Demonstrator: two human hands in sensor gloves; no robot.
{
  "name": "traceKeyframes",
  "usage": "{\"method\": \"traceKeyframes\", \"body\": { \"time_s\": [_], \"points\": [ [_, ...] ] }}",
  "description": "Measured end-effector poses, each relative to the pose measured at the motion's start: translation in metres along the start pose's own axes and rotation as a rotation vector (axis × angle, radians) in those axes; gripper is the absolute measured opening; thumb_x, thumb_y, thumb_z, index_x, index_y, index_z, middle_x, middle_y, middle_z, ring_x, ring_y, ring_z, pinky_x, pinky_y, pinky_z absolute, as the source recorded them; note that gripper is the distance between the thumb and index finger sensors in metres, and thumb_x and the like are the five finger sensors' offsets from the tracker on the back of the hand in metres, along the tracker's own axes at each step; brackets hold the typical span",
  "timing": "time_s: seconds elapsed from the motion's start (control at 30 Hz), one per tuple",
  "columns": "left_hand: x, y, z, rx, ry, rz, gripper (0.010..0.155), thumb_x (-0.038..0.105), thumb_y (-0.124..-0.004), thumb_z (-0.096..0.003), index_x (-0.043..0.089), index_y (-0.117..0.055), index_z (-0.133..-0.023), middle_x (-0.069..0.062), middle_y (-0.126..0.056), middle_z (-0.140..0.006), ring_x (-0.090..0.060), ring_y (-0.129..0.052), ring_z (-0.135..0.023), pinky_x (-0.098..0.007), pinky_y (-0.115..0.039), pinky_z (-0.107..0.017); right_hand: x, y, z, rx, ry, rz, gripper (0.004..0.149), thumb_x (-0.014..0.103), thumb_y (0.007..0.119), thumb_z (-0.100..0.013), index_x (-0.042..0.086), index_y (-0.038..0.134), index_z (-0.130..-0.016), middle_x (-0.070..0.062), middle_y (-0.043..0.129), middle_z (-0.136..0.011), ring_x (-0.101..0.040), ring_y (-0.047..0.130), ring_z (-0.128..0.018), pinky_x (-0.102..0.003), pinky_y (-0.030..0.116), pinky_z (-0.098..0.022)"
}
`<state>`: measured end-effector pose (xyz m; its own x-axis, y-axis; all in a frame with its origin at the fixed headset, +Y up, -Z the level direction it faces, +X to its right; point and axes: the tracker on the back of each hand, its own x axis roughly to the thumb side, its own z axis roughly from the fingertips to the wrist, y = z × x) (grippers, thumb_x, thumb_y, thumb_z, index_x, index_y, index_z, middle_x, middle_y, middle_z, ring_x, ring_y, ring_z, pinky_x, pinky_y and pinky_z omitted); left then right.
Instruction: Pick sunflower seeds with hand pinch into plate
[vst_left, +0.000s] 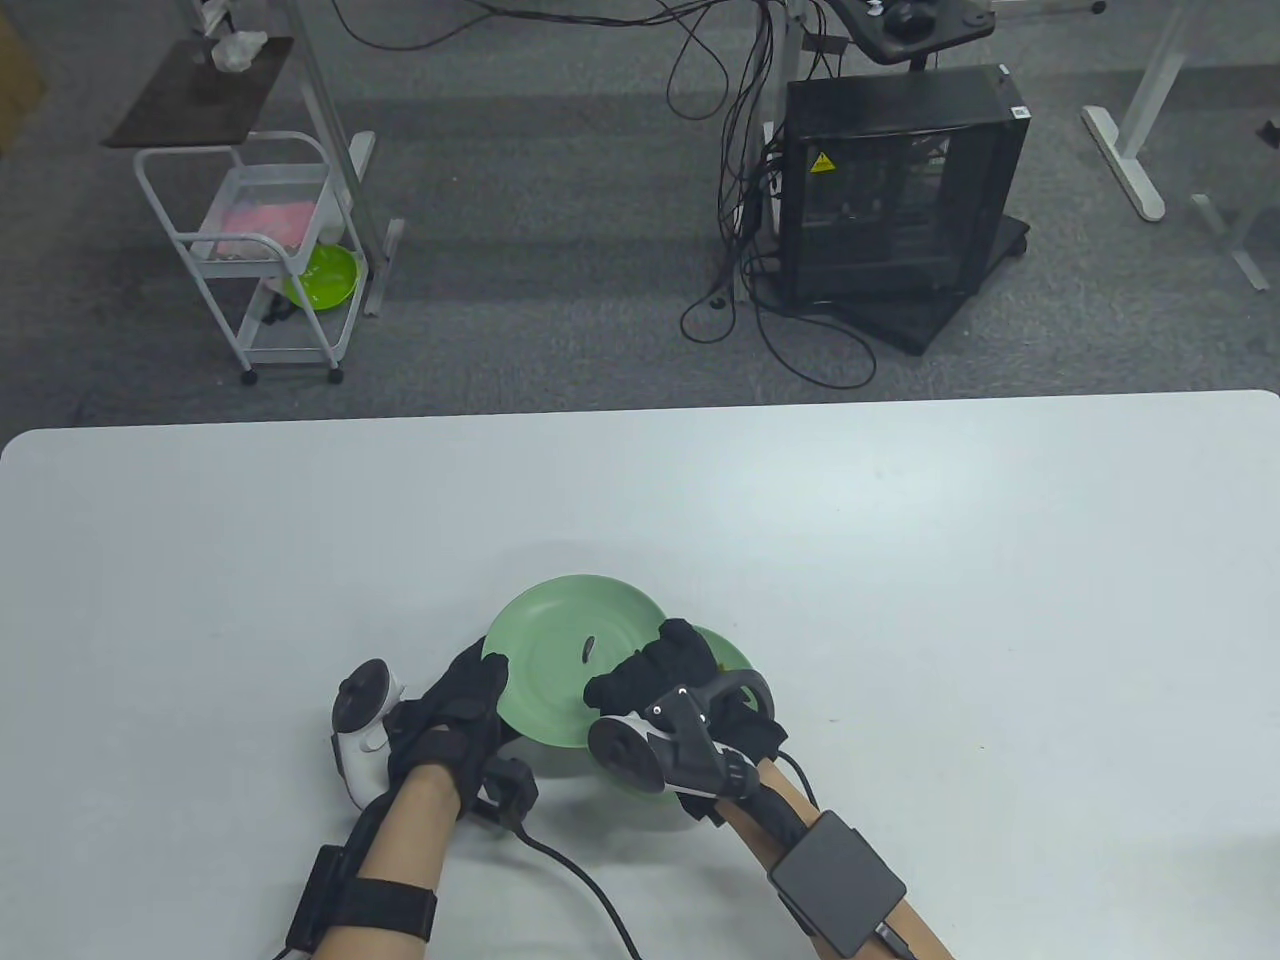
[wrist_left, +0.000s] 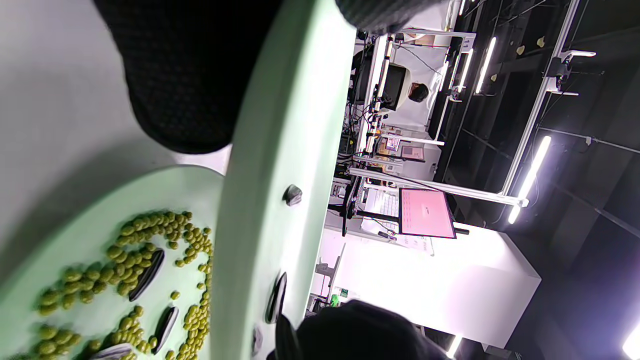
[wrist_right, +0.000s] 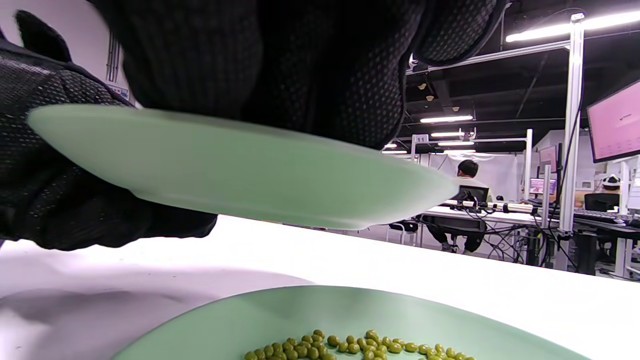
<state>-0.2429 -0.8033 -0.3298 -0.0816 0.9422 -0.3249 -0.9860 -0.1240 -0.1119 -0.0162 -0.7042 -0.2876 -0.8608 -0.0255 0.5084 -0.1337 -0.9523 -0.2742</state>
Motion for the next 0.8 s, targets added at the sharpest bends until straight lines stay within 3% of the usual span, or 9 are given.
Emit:
{"method": "traceKeyframes", "body": {
  "time_s": [0.8],
  "points": [
    [0.0000, -0.0003, -0.0001, 0.002, -0.003, -0.001, 0.066, 0.032, -0.064, -0.0523, 0.003, -0.039, -0.107, -0.023, -0.068, -0.095, -0.027, -0.098, -0.074, -0.035, -0.094, -0.044, -0.0006, -0.0008, 0.0001, 0.014, -0.010, -0.020, 0.040, 0.043, 0.077, -0.037, 0.042, 0.078, -0.077, 0.017, 0.096, -0.072, -0.010, 0.096, -0.073, -0.054, 0.058, -0.074]
  ]
}}
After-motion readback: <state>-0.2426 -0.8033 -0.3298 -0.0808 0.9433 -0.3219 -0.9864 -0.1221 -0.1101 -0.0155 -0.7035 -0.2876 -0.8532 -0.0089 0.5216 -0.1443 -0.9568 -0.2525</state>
